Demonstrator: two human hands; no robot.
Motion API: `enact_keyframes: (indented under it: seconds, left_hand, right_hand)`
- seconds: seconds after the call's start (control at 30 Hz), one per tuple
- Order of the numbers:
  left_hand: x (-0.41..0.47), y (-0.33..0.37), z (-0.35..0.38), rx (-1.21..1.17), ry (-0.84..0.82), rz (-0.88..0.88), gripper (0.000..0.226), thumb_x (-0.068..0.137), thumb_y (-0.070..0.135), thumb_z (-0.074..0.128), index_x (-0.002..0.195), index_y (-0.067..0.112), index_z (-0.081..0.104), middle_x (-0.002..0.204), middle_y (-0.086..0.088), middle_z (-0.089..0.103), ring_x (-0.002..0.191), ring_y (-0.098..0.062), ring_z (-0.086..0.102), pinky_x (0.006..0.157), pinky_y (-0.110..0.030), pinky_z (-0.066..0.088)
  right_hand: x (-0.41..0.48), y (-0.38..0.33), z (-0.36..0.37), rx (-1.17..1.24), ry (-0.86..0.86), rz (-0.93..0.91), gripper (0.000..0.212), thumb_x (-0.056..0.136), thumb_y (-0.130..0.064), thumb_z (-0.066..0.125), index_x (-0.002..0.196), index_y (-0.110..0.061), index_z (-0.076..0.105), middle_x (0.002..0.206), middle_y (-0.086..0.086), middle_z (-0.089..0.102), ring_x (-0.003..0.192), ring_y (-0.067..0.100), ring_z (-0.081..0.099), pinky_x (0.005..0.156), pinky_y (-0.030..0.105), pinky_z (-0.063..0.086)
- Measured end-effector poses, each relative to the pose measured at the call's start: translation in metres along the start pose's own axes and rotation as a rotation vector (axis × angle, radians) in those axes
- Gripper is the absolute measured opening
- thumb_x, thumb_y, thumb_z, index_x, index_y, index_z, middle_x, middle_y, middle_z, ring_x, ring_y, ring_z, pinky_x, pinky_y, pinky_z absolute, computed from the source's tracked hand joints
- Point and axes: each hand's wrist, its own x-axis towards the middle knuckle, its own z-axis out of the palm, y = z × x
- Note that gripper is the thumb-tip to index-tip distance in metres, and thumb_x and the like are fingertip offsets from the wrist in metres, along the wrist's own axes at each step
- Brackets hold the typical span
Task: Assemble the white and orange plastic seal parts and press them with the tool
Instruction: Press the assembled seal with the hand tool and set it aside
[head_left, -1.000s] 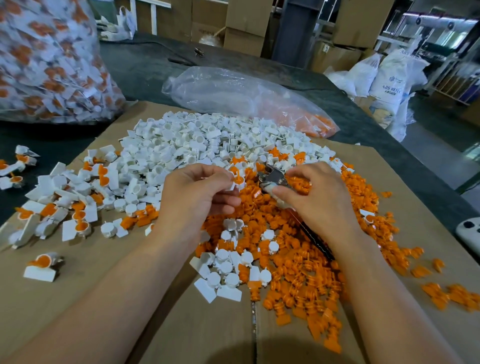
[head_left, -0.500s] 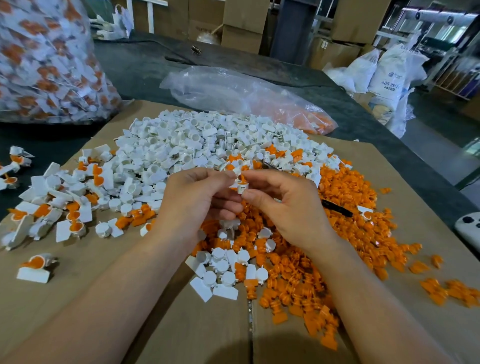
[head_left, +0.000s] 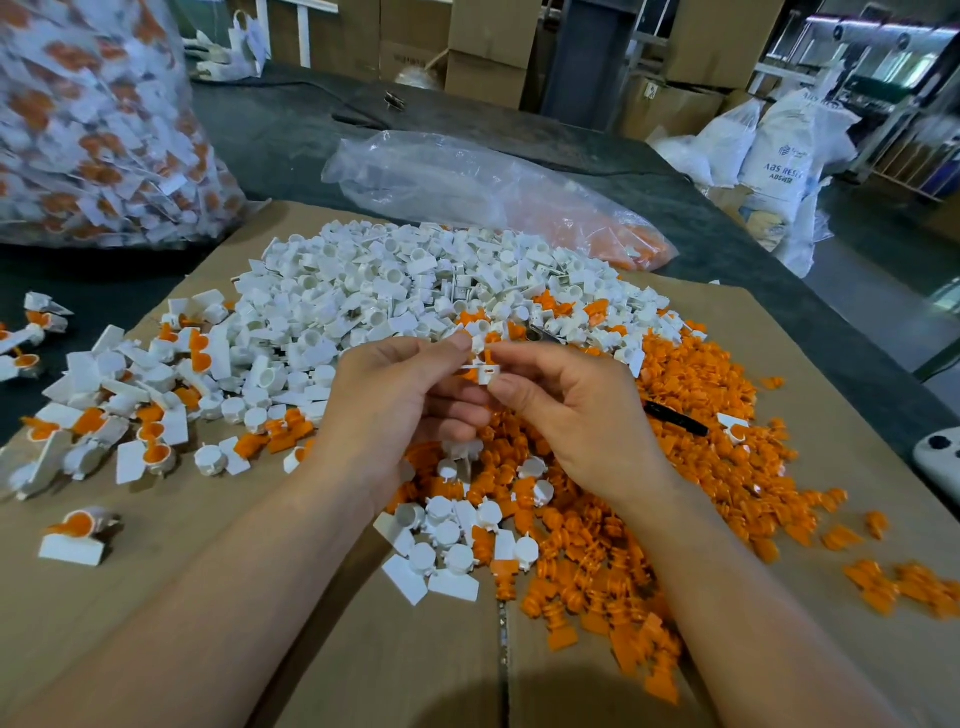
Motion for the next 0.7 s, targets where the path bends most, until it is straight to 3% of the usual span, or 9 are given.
enact_keyframes:
  seconds: [0.23, 0.4, 0.53, 0.7]
  left_hand:
    - [0.001, 0.0, -0.002, -0.007, 0.0, -0.001, 0.022, 0.08, 0.022, 0.065, 0.079, 0.0, 0.062, 0.053, -0.01, 0.064, 0.04, -0.015, 0.059, 0.037, -0.018, 0.047]
    - [0.001, 0.001, -0.003, -0.062, -0.011, -0.055, 0.007, 0.081, 0.002, 0.062, 0.074, 0.003, 0.064, 0.054, -0.01, 0.065, 0.044, -0.014, 0.062, 0.039, -0.016, 0.049]
    - [0.004, 0.003, -0.006, -0.207, -0.03, -0.119, 0.012, 0.078, -0.008, 0.058, 0.087, -0.001, 0.063, 0.06, -0.009, 0.068, 0.05, -0.012, 0.065, 0.044, -0.016, 0.051]
    - [0.01, 0.01, -0.015, -0.503, 0.087, -0.056, 0.016, 0.082, -0.009, 0.051, 0.072, 0.001, 0.059, 0.051, -0.007, 0.064, 0.06, -0.015, 0.07, 0.05, -0.017, 0.054]
  right_hand:
    - [0.001, -0.001, 0.0, 0.012, -0.006, -0.001, 0.03, 0.083, -0.022, 0.061, 0.107, -0.035, 0.053, 0.086, -0.031, 0.057, 0.085, -0.014, 0.058, 0.076, 0.006, 0.044]
    - [0.001, -0.003, 0.001, 0.01, -0.026, -0.007, 0.03, 0.084, -0.019, 0.061, 0.11, -0.032, 0.055, 0.092, -0.021, 0.061, 0.091, -0.003, 0.061, 0.08, 0.015, 0.049]
    - [0.0, -0.004, 0.0, 0.044, -0.014, 0.023, 0.024, 0.078, -0.034, 0.058, 0.1, -0.041, 0.056, 0.085, -0.024, 0.062, 0.085, -0.002, 0.063, 0.077, 0.014, 0.05]
    - [0.0, -0.002, -0.007, 0.063, 0.032, 0.068, 0.021, 0.075, -0.038, 0.058, 0.094, -0.046, 0.057, 0.087, -0.02, 0.063, 0.083, 0.002, 0.065, 0.076, 0.016, 0.051]
